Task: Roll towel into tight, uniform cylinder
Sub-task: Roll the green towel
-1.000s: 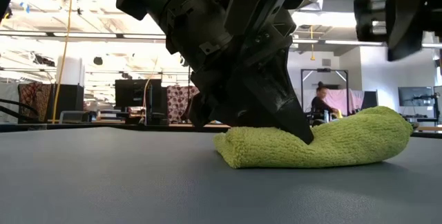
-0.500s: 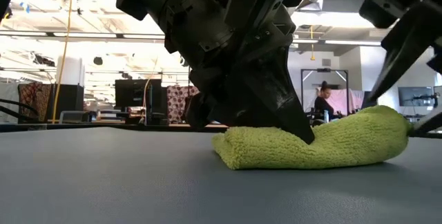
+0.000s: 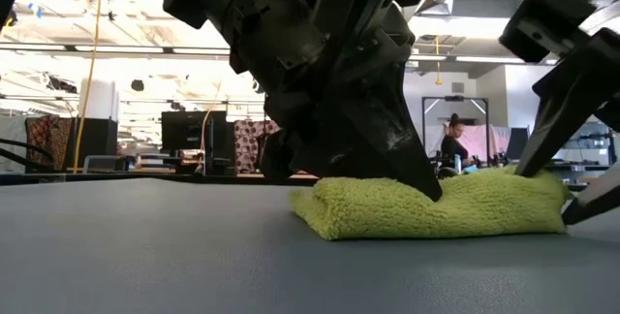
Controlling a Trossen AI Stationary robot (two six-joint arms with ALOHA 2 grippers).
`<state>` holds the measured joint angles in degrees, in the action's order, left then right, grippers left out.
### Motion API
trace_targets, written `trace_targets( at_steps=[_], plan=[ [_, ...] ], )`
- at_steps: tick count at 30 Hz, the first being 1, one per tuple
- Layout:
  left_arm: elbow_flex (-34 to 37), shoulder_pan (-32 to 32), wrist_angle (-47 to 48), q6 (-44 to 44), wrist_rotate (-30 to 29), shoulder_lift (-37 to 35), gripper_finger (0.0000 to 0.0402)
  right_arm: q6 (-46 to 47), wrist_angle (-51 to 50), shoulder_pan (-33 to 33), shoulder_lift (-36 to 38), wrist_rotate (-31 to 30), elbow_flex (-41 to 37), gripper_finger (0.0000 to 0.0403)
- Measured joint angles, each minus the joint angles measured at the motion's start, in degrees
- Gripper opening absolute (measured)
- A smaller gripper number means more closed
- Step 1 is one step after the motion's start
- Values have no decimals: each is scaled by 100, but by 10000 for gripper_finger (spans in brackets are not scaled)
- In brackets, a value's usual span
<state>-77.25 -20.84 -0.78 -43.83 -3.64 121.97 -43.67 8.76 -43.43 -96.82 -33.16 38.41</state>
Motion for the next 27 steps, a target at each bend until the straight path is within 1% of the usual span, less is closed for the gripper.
trace_targets(
  at_steps=[3,7,9,11,12,15,18,21,23,27],
  plan=[
    [0,0,0,0,34,0,103,216,-63,42,0,3,0,138],
    [0,0,0,2,83,-2,103,484,-72,48,0,6,0,82],
    [0,0,0,2,85,-2,103,927,-54,48,0,44,0,53],
    [0,0,2,2,85,0,103,1578,-52,48,0,119,0,26],
    [0,0,2,2,85,0,103,1886,-51,48,0,184,0,20],
    [0,0,16,2,90,0,103,2611,-38,63,0,611,0,20],
    [0,0,24,2,155,2,103,3530,9,190,12,1241,4,20],
    [0,-3,25,4,260,2,103,4246,322,377,20,1921,-76,20],
    [0,-5,33,4,267,2,103,4623,612,456,27,2066,-206,20],
    [0,-4,42,4,359,2,103,5289,1181,465,98,2114,-487,20]
  ],
)
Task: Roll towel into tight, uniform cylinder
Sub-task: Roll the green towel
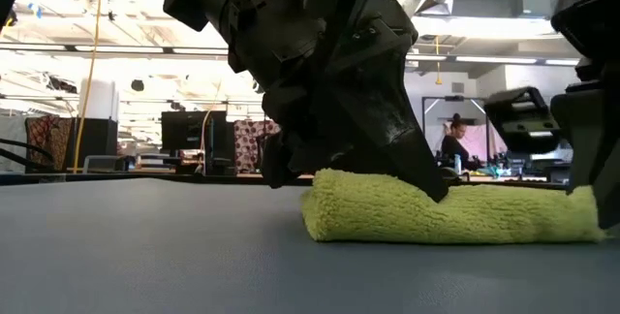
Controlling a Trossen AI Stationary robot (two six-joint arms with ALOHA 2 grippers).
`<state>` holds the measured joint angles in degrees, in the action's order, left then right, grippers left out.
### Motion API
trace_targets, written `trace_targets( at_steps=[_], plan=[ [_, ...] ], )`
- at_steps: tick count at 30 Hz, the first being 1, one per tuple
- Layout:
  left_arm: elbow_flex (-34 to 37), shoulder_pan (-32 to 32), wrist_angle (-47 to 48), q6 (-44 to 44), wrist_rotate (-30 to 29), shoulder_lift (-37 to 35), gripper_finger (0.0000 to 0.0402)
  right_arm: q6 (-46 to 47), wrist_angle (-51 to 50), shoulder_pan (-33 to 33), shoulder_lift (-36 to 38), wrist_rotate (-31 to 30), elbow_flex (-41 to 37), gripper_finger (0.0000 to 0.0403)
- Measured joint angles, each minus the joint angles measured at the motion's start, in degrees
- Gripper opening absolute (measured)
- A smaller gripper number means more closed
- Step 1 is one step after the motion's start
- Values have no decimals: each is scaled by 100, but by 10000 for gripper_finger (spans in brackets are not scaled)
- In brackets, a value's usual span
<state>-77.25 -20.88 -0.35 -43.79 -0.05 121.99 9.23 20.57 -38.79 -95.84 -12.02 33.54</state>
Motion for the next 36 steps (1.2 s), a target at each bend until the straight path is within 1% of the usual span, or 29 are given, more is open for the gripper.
trace_targets(
  at_steps=[9,13,18,22,25,30,36],
  plan=[
    [0,0,88,-27,86,2,103,1953,1592,25,27,82,-769,20],
    [0,0,93,5,118,2,103,2739,1655,121,27,95,-851,20],
    [0,0,95,52,131,2,103,3350,1653,232,7,110,-853,20],
    [0,0,104,52,135,2,103,3908,1650,384,7,342,-853,20],
    [0,1,110,54,234,2,103,4154,1671,473,11,464,-846,20],
    [0,7,263,52,329,2,103,4570,1735,524,16,480,-846,20],
    [0,4,291,52,331,2,103,5393,1939,609,16,460,-1014,20]
  ],
)
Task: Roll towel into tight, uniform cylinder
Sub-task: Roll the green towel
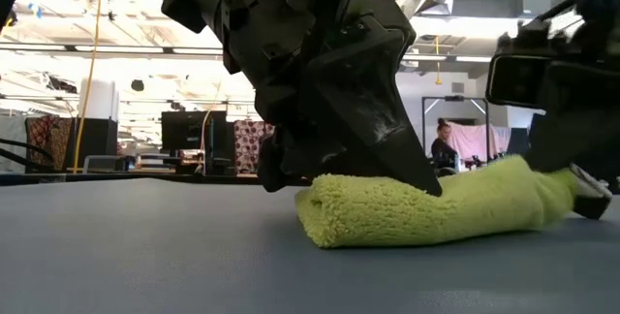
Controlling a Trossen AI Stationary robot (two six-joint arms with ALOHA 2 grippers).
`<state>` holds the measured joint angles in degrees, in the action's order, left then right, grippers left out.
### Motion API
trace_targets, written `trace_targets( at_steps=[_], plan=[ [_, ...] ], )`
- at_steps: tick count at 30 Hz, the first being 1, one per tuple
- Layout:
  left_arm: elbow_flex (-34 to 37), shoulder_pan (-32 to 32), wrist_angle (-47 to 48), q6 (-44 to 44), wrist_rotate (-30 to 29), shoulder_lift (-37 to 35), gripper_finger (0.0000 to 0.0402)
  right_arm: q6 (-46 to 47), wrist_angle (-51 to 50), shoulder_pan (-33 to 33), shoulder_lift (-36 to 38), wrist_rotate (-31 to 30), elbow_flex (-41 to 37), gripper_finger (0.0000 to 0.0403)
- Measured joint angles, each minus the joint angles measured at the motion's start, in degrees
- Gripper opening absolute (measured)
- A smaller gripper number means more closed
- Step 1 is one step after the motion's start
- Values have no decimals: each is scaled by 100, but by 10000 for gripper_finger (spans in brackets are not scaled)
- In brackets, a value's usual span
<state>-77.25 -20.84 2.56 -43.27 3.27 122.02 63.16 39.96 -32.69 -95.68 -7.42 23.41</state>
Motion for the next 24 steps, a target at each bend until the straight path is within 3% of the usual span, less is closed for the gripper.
trace_targets(
  at_steps=[9,24],
  plan=[
    [0,43,5,-14,-57,0,103,846,27,402,9,827,-220,20],
    [0,347,190,321,-212,-353,103,1376,-543,741,14,1096,-193,20]
  ],
)
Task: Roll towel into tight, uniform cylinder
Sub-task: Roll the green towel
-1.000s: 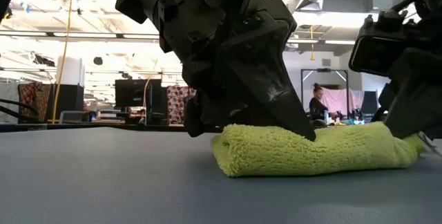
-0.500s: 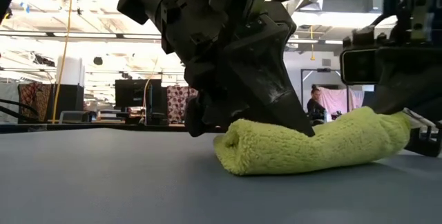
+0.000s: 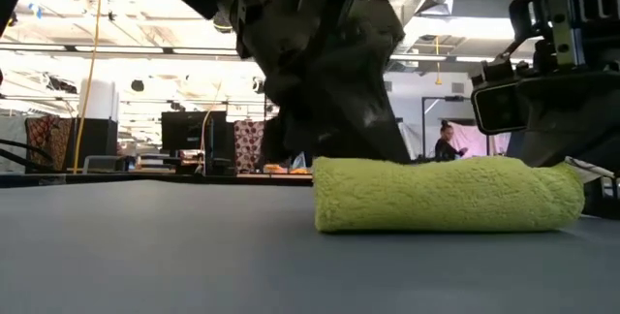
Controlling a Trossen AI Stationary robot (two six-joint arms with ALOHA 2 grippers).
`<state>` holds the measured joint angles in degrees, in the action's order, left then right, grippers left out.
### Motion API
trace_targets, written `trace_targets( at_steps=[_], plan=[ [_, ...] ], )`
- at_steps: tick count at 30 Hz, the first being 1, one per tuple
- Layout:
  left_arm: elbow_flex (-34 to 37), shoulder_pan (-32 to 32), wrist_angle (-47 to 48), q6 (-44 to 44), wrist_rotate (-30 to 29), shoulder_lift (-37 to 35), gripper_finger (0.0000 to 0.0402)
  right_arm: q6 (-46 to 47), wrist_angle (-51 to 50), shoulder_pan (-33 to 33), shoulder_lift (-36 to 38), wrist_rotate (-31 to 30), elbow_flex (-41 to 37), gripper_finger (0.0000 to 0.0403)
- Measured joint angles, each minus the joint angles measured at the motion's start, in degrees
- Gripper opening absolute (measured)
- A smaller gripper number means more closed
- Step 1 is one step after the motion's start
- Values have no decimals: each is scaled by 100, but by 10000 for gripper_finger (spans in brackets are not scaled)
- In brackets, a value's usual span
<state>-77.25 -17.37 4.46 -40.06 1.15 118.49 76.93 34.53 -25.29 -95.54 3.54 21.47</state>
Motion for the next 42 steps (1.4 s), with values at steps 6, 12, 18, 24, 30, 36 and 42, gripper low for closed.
trace_targets(
  at_steps=[6,12,18,24,30,36,42],
  plan=[
    [0,88,58,97,-43,-97,103,74,-186,171,9,48,16,20],
    [0,90,-291,224,-279,-97,103,212,-220,90,12,-227,17,20],
    [0,86,-477,521,-271,-97,103,373,-227,86,12,-451,17,20],
    [0,86,-445,834,-184,-97,103,553,-232,91,14,-608,17,20],
    [0,151,-329,1047,-75,-18,103,765,-250,95,14,-696,17,20],
    [4,301,-209,1137,-37,140,103,964,-272,116,14,-718,22,21],
    [-9,450,-395,1107,429,379,103,808,2,184,24,-721,-7,71]
  ],
)
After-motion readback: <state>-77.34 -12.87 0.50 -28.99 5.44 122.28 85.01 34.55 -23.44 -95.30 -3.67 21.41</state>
